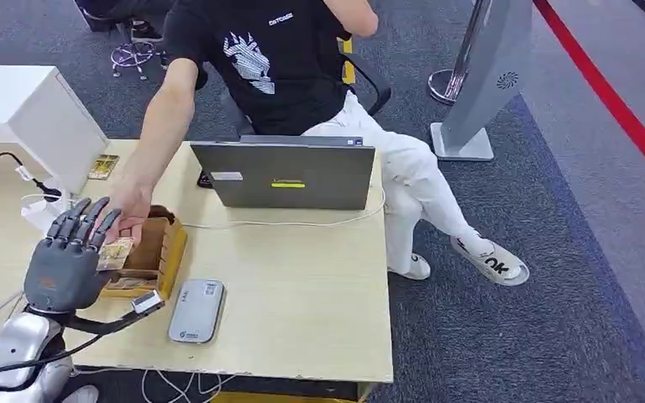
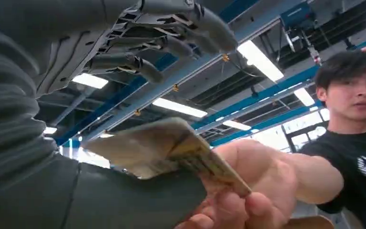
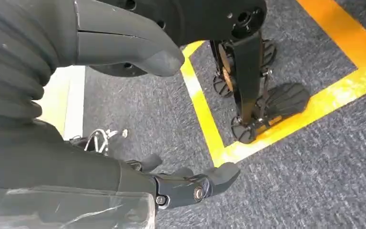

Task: Pass the card to the sensor for recognition and then transmit it.

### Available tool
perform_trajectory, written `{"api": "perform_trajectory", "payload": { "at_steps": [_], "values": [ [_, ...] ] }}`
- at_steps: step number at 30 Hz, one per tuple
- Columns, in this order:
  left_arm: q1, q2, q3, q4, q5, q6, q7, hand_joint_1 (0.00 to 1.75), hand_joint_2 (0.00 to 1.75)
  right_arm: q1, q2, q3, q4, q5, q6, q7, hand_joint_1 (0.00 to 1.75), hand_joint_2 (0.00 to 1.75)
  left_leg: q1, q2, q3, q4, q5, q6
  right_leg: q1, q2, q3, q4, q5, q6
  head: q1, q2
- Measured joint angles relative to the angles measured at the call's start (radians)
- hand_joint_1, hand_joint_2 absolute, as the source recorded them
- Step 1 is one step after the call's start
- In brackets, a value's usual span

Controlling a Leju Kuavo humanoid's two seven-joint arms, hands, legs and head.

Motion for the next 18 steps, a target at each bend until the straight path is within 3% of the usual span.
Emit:
{"api": "perform_trajectory", "payload": {
  "at_steps": [9,18],
  "values": [
    [-0.035,0.02,-0.116,0.09,-0.091,0.048,0.003,1.75,1.75,-0.001,0.006,-0.002,0.001,0.034,-0.003,0.005,0.0,1.75,0.0,0.001,0.0,0.0,0.0,0.0,0.0,0.0,0.0,0.0,0.0,0.0,0.0,0.0],
    [-0.047,0.013,-0.175,0.12,-0.121,0.063,-0.018,1.75,1.75,-0.001,0.01,-0.005,0.003,0.047,-0.005,0.005,0.0,1.75,0.0,0.0,0.0,0.0,0.0,0.0,0.0,0.0,0.0,0.0,0.0,0.0,0.0,0.0]
  ]
}}
